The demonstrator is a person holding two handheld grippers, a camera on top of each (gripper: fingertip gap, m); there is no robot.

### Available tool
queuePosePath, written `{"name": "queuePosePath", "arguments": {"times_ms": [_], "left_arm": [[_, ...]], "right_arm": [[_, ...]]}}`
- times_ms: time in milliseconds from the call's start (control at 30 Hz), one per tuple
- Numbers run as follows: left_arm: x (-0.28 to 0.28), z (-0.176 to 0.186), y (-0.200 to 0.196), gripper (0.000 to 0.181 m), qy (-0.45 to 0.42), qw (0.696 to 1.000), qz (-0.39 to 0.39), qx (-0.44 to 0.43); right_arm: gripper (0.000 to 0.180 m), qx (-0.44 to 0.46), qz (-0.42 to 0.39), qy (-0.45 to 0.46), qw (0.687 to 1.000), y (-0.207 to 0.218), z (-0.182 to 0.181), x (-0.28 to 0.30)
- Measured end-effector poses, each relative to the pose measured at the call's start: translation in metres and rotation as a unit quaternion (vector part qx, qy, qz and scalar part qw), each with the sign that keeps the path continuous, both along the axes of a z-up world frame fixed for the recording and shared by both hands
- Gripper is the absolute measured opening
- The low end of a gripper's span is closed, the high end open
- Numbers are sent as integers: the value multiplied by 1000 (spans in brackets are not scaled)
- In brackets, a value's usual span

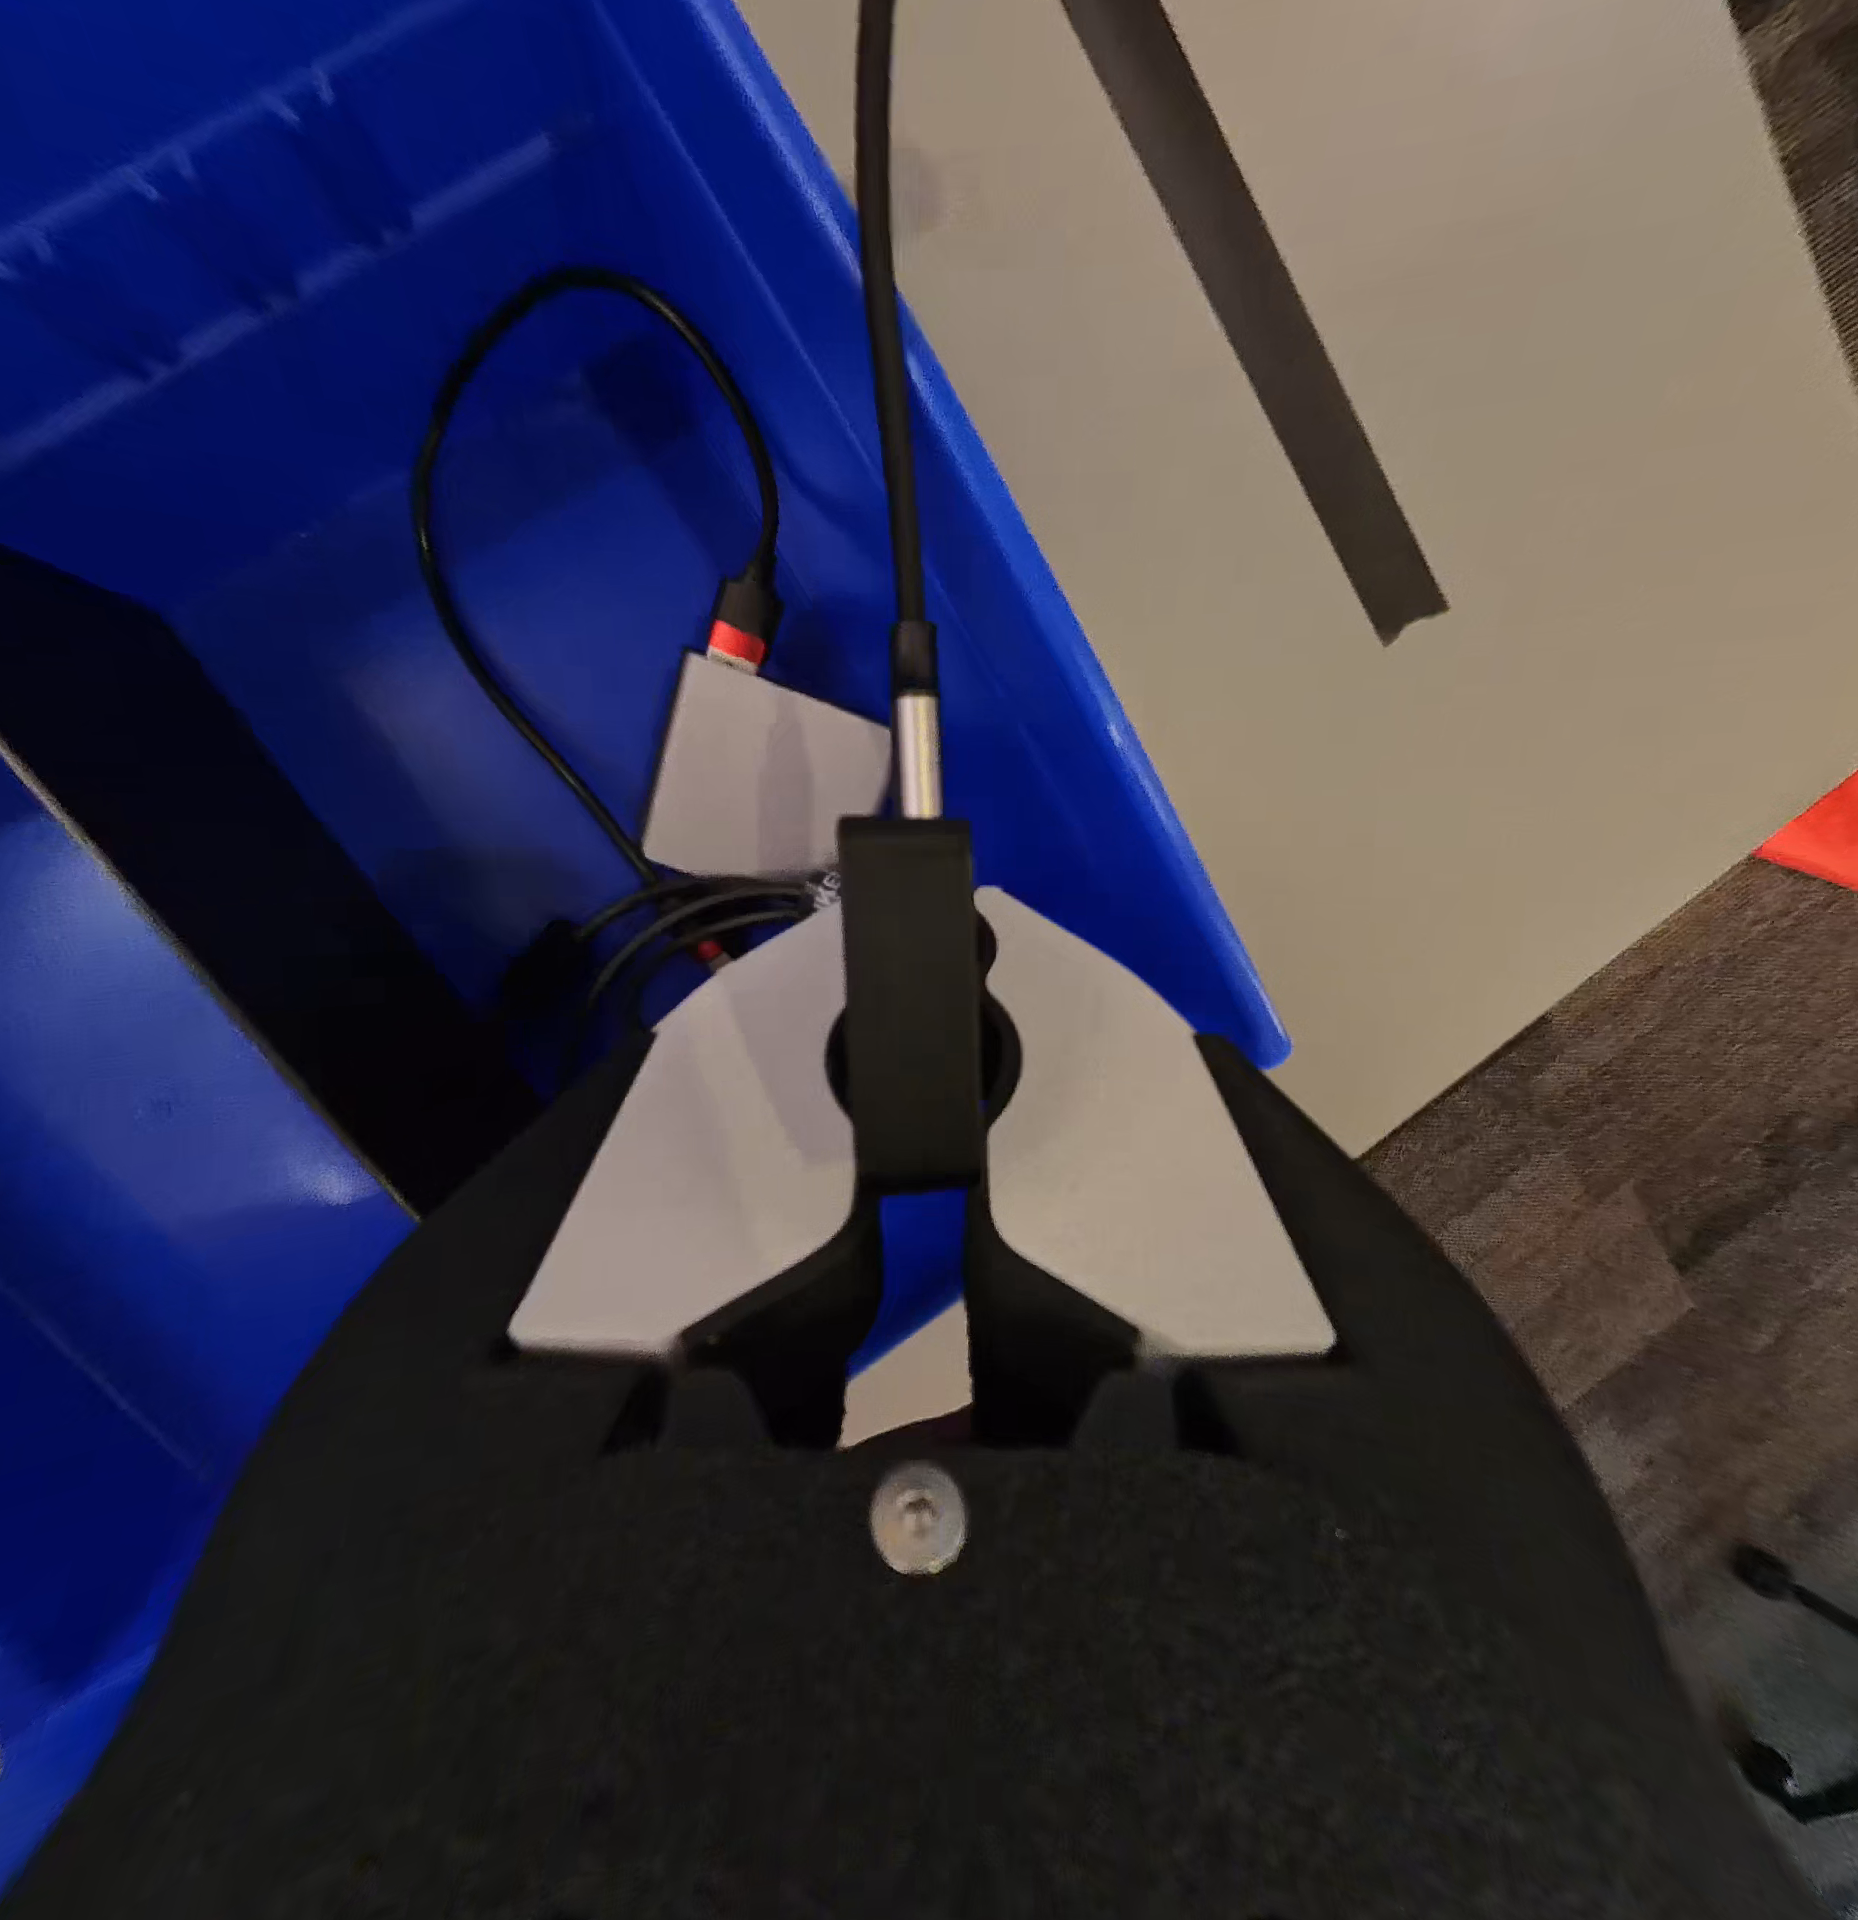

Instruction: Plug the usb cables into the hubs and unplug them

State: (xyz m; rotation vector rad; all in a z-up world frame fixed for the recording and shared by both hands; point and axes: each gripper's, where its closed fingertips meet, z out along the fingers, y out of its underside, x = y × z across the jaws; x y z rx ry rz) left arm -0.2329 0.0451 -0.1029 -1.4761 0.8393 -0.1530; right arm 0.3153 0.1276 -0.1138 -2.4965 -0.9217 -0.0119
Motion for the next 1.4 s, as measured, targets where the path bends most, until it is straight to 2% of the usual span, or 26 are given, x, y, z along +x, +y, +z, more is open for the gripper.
{"name": "queuePosePath", "arguments": {"times_ms": [67,200,300,400,467,567,633,700,767,900,967,1100,1267,1400], "left_arm": [[-2,0,1,52,-16,1000,-2,-19],[-13,2,8,53,-64,996,12,-59],[-23,4,16,52,-101,990,31,-88],[-30,2,23,50,-122,985,47,-110],[-30,0,27,52,-120,984,52,-120],[-30,-1,33,53,-119,984,65,-120],[-30,-2,39,54,-121,982,74,-125],[-30,-2,44,55,-134,979,81,-131],[-31,-2,50,54,-144,976,96,-136],[-34,-2,53,57,-139,975,119,-126],[-37,-1,54,57,-150,973,123,-129],[-39,-5,57,55,-179,964,109,-166],[-35,-9,58,56,-170,964,100,-179],[-30,-9,55,56,-142,972,102,-160]], "right_arm": [[15,18,-12,8,1000,2,2,-2],[57,22,-68,50,996,-7,4,5],[64,51,-100,74,991,-18,18,12],[67,140,-124,123,975,-25,63,2],[63,234,-140,178,946,-35,112,-22],[56,354,-126,235,897,-74,168,-98],[59,385,-111,250,881,-99,174,-161],[62,373,-92,300,873,-115,162,-230],[66,341,-88,335,874,-120,135,-289],[64,320,-104,337,879,-114,70,-364],[65,327,-114,311,885,-111,47,-378],[63,344,-124,295,883,-111,26,-387],[59,394,-109,224,885,-108,9,-385],[55,405,-120,257,869,-108,17,-379]]}}
